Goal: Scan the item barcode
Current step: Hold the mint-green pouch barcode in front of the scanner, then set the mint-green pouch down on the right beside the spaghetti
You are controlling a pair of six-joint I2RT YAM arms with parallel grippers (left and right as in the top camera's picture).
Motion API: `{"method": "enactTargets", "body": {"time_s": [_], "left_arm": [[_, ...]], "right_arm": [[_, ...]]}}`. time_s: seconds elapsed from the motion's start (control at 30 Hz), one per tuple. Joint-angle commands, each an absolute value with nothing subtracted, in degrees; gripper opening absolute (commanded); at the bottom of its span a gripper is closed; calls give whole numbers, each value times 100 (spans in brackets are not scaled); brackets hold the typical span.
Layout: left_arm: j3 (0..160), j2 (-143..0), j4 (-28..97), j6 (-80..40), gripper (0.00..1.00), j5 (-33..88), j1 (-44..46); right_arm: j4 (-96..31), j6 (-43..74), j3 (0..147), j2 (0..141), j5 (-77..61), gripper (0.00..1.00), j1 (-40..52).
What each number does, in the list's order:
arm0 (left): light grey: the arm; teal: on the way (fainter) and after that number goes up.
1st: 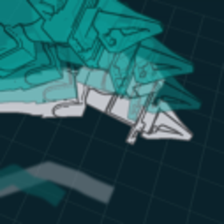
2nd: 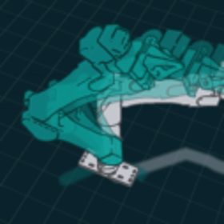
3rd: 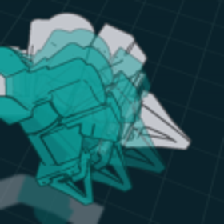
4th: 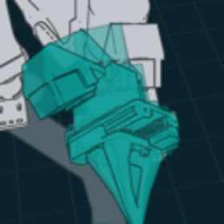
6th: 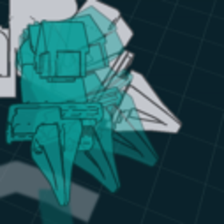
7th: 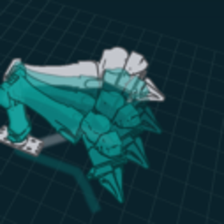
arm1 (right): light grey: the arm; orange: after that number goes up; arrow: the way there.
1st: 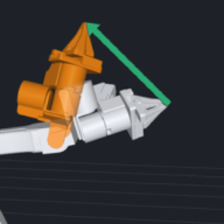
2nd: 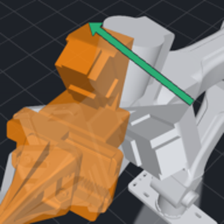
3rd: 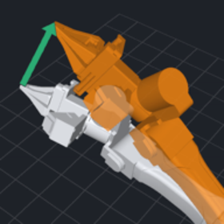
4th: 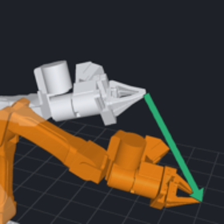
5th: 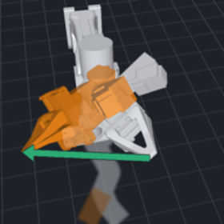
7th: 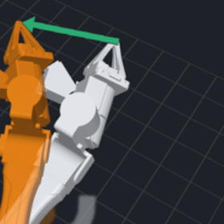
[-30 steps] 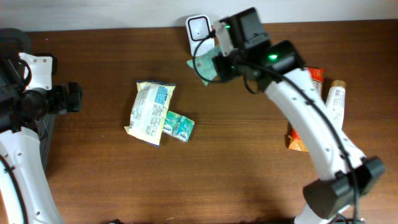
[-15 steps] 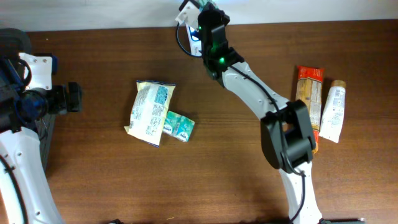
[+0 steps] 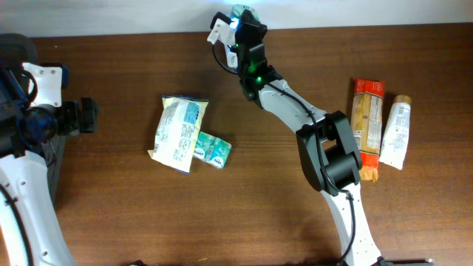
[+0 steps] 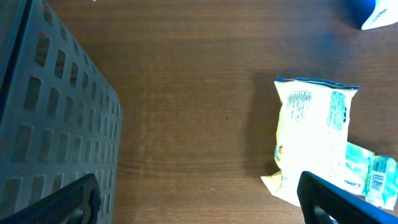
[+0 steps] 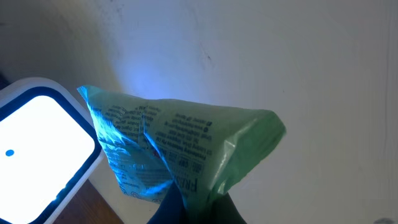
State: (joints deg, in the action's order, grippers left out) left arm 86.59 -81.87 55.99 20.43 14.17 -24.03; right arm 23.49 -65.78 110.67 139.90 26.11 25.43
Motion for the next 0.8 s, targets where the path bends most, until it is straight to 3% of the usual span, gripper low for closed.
{"method": "enactTargets", "body": {"time_s": [0.0,0.23,0.37,0.57,0.77], "left_arm": [[8720,-8162,5588,2132,99,1481,-2418],[8720,-8162,5588,2132,99,1481,-2418],[8720,-8162,5588,2132,99,1481,-2418],[8720,-8162,5588,2132,99,1481,-2418],[8720,-8162,5588,2132,99,1481,-2418]], "right_arm": [[2414,-6580,11155,13998,2705,4,2545],[2056,-6390,11155,13513,2729,4,2665],[3,-4696,11155,12342,2724,4,2663],[-3452,-716,11155,10565,2191,4,2646],[-6123,779,11155,9955,753,4,1741]]}}
